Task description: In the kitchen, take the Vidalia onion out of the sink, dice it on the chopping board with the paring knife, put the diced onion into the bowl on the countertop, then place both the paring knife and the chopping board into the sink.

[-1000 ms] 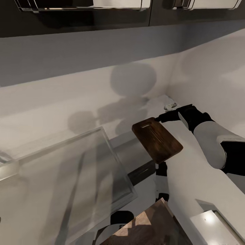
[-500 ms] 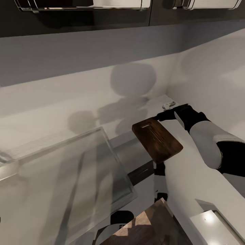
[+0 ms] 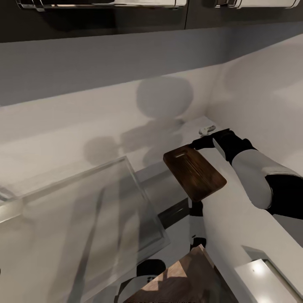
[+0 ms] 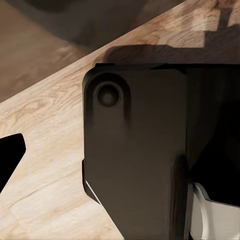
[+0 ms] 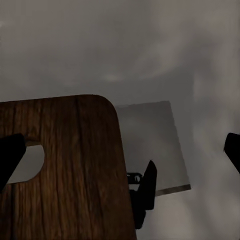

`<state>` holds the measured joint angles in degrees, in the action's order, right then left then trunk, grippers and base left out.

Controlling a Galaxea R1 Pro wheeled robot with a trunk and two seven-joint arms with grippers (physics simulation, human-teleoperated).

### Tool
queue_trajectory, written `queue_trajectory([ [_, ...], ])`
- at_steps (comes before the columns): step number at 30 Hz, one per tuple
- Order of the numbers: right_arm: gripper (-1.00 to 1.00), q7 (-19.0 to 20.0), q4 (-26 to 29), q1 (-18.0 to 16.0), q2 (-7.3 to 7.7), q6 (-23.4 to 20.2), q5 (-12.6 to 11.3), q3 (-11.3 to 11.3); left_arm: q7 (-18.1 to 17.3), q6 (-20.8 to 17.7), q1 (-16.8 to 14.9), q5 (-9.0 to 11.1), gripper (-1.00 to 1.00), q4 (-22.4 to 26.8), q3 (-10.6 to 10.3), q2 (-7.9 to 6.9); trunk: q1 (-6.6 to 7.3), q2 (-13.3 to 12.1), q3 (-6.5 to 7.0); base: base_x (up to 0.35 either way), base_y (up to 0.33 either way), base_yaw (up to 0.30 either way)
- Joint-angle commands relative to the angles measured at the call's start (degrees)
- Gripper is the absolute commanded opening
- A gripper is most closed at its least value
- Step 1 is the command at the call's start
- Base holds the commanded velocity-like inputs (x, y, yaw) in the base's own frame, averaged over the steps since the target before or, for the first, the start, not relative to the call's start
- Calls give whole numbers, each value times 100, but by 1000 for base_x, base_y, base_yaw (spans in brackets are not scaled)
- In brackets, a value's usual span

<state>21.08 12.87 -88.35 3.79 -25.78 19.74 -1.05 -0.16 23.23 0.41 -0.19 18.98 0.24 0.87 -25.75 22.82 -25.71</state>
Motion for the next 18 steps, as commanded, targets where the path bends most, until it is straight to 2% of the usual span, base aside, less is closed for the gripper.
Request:
queue_trajectory([
  [1, 100, 37, 1, -1, 1, -24, 39, -9, -2, 6, 3, -2, 100, 10, 3, 1, -3, 9, -16, 0, 0, 0],
  [18, 100, 37, -30, 2, -82, -24, 38, -9, -2, 6, 3, -2, 100, 10, 3, 1, -3, 9, -170, 0, 0, 0],
])
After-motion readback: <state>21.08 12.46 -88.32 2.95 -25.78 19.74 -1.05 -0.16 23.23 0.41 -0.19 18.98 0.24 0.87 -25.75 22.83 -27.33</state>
